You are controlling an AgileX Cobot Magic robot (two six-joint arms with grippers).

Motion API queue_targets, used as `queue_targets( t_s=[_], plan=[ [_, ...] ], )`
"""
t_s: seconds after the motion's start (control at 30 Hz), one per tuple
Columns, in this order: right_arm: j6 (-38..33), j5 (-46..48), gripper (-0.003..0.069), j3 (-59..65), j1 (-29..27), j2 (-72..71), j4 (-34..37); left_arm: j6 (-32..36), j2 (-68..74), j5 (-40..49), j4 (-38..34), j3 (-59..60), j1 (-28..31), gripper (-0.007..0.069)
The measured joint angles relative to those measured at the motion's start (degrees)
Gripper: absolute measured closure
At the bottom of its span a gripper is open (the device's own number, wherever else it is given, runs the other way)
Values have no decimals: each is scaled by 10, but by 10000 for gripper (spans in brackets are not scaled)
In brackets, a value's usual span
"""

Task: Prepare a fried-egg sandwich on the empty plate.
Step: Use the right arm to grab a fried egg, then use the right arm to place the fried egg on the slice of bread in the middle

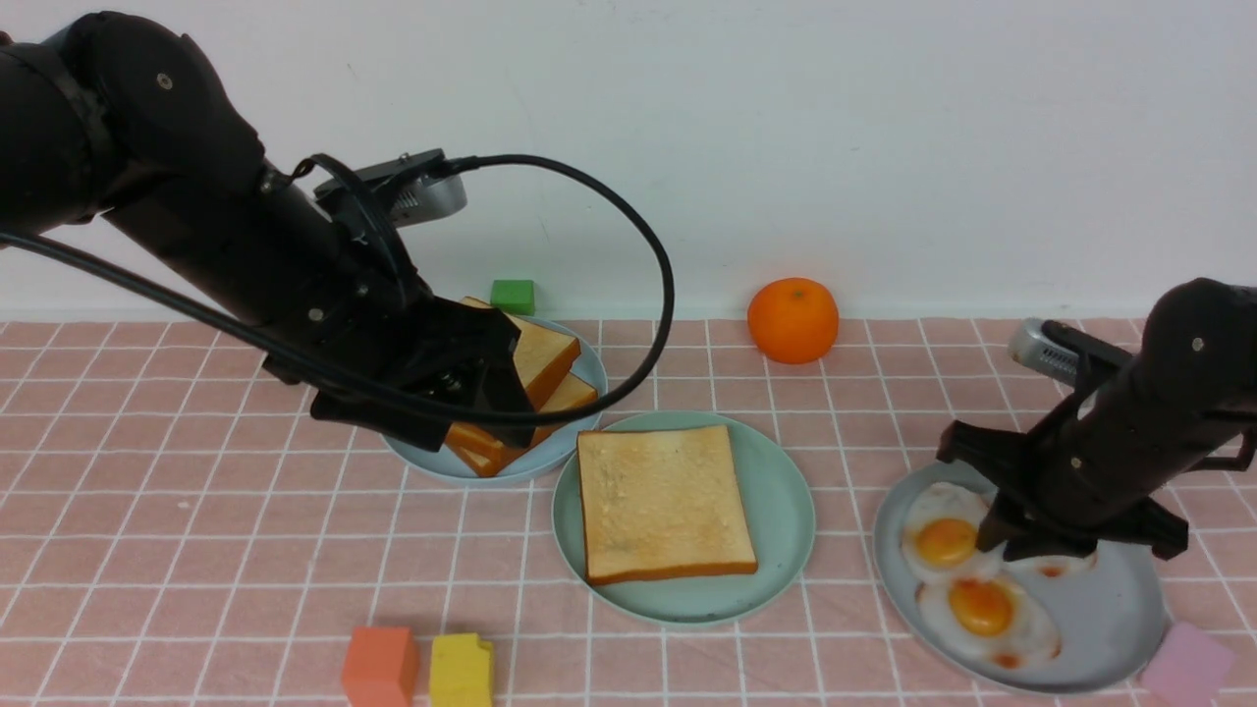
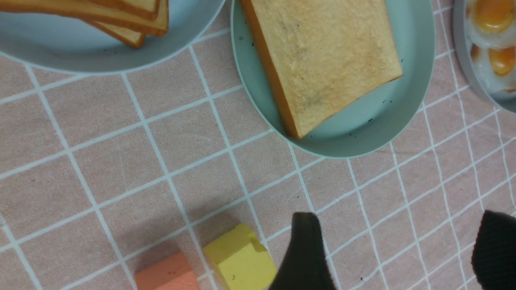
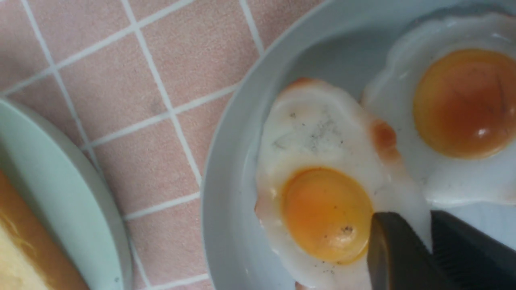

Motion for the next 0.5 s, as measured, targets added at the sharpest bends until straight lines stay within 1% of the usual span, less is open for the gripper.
queue_targets(
  t_s=[0.2,0.33,0.5],
  plan=[
    [-33,0,547,0,0,-2,6,0,0,0,0,0,0,67],
    [-74,1,565,0,-1,-16,34,0,0,1,0,0,0,67],
    [-83,6,585,1,-10,-36,45,0,0,2,0,0,0,67]
  ],
)
